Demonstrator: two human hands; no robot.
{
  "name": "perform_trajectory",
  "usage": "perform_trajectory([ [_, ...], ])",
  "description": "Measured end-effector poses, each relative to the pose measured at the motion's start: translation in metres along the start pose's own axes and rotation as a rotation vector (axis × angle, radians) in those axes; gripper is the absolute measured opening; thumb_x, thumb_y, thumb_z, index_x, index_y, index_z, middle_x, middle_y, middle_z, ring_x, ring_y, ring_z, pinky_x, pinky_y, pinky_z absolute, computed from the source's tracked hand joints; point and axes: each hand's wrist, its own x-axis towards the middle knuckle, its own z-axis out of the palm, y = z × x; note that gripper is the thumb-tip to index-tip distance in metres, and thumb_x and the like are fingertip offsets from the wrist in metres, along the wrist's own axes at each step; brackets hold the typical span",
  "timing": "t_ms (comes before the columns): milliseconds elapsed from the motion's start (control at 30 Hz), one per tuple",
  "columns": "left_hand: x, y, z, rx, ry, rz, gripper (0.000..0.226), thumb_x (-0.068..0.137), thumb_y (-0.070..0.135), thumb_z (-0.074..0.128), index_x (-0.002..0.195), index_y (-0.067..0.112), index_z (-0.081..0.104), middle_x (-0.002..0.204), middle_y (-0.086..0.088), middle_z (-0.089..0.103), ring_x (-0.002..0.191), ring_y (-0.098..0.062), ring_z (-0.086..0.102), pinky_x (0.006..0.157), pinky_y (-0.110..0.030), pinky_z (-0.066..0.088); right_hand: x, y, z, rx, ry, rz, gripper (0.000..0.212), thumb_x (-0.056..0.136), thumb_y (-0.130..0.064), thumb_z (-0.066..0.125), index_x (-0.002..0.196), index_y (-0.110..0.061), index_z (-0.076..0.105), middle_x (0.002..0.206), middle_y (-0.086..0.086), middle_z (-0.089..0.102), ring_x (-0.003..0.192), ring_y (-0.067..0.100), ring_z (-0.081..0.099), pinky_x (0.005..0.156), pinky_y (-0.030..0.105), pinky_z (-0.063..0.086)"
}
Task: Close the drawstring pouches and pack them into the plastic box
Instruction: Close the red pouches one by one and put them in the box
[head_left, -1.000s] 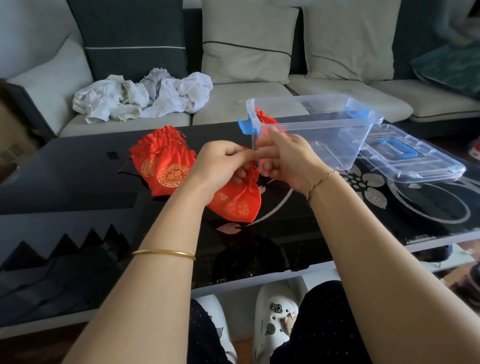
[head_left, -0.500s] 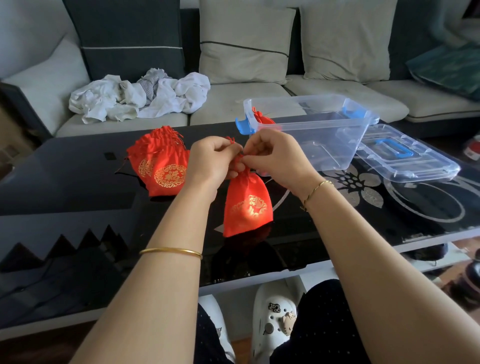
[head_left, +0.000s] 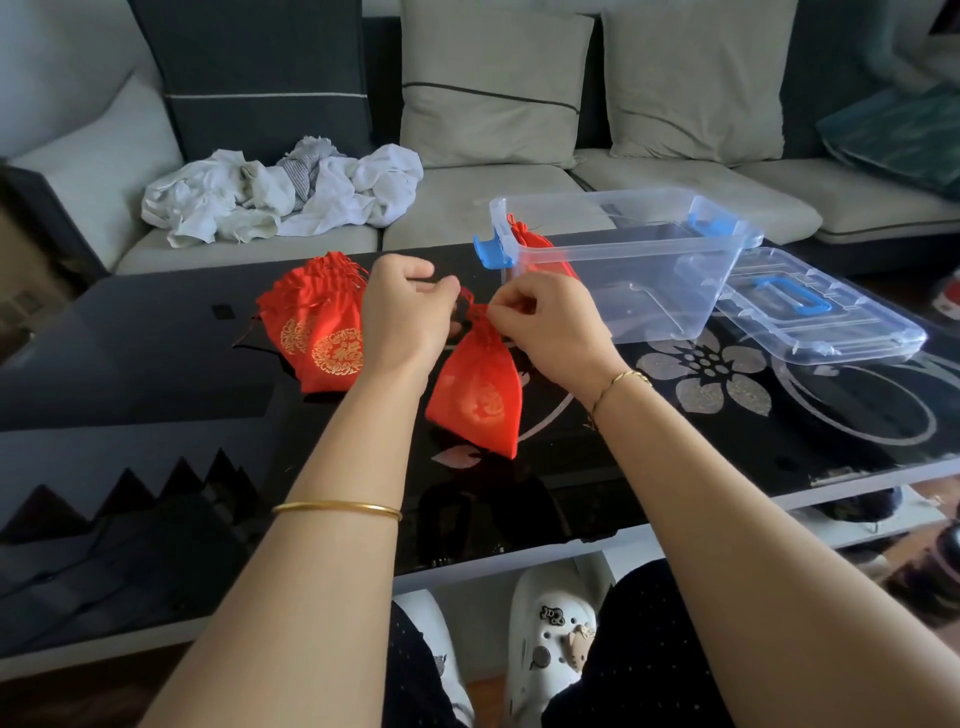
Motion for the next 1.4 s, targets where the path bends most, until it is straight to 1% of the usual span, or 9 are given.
perform_trajectory([
  [200,-0.01,0.006,0.002,0.423,-0.133,0.36,0.012,0.077,0.008,0.067,0.082,0.02,0.068,0.096,-0.001,0.048,0.084,-0.011,0.05,0.075,-0.015,0.041,-0.001,0.001,-0.005,0.303,-0.025,0.255,0.018,0.086,-0.012,0.063,0.068,-0.015,0.067,0.058,-0.01,0.056,0.056,0.003,0.051,0.063,0.023,0.048],
  [333,-0.009,0.001,0.004,0.49,-0.115,0.4,0.009,0.077,0.015,0.074,0.084,0.02,0.07,0.098,0.0,0.043,0.088,-0.015,0.049,0.08,-0.019,0.038,-0.001,0.004,-0.005,0.615,-0.067,0.434,0.02,0.084,-0.009,0.065,0.065,-0.014,0.067,0.046,-0.007,0.052,0.05,0.009,0.042,0.053,0.024,0.036],
  [567,-0.01,0.001,0.007,0.502,-0.129,0.378,0.013,0.078,0.02,0.074,0.09,0.02,0.07,0.104,0.001,0.044,0.099,-0.018,0.054,0.085,-0.021,0.04,0.001,0.007,-0.01,0.972,-0.184,0.628,0.012,0.088,-0.005,0.06,0.078,-0.007,0.065,0.064,0.003,0.047,0.052,0.007,0.036,0.054,0.019,0.033],
  [833,-0.004,-0.004,0.004,0.529,-0.119,0.42,0.004,0.087,0.015,0.063,0.083,0.014,0.063,0.094,-0.003,0.057,0.078,-0.013,0.052,0.07,-0.021,0.035,0.0,0.013,-0.018,0.665,-0.101,0.449,0.011,0.086,-0.005,0.063,0.076,-0.009,0.065,0.076,0.011,0.058,0.067,0.018,0.05,0.069,0.026,0.047],
  [967,-0.005,-0.007,0.004,0.572,-0.118,0.401,0.01,0.092,0.007,0.05,0.084,0.01,0.056,0.085,0.001,0.054,0.074,-0.015,0.048,0.064,-0.024,0.033,0.002,0.023,-0.021,0.34,0.098,0.33,0.01,0.085,-0.005,0.063,0.076,-0.004,0.066,0.072,0.006,0.06,0.061,0.009,0.054,0.051,0.01,0.046],
  [1033,-0.008,-0.004,0.009,0.575,-0.122,0.393,0.012,0.093,0.004,0.046,0.084,0.01,0.052,0.086,0.0,0.052,0.075,-0.017,0.048,0.066,-0.026,0.034,0.002,0.029,-0.016,0.288,0.123,0.36,0.013,0.086,-0.007,0.061,0.074,-0.003,0.065,0.074,0.013,0.062,0.062,0.012,0.055,0.053,0.016,0.048],
  [1200,-0.005,-0.003,0.014,0.413,-0.17,0.222,0.013,0.098,0.013,0.043,0.086,0.01,0.048,0.092,-0.003,0.056,0.086,-0.021,0.061,0.079,-0.038,0.052,-0.012,0.029,-0.019,0.5,-0.134,0.462,0.03,0.092,-0.033,0.056,0.113,-0.012,0.059,0.102,0.004,0.066,0.08,0.009,0.062,0.062,0.02,0.052],
  [1300,-0.003,0.001,0.017,0.263,-0.19,0.15,0.016,0.098,0.011,0.04,0.085,0.009,0.05,0.084,0.0,0.057,0.071,-0.01,0.062,0.066,-0.028,0.056,-0.02,0.036,-0.018,0.32,-0.182,0.41,0.057,0.079,-0.037,0.072,0.126,-0.016,0.049,0.116,0.0,0.062,0.101,0.016,0.064,0.082,0.033,0.056],
  [1400,-0.001,0.005,0.02,0.137,-0.18,0.099,0.02,0.098,0.009,0.04,0.082,0.009,0.053,0.077,0.0,0.059,0.066,-0.008,0.06,0.06,-0.021,0.054,-0.02,0.037,-0.021,0.167,-0.024,0.316,0.028,0.078,-0.022,0.073,0.103,-0.017,0.062,0.104,0.004,0.066,0.094,0.019,0.064,0.081,0.036,0.055],
])
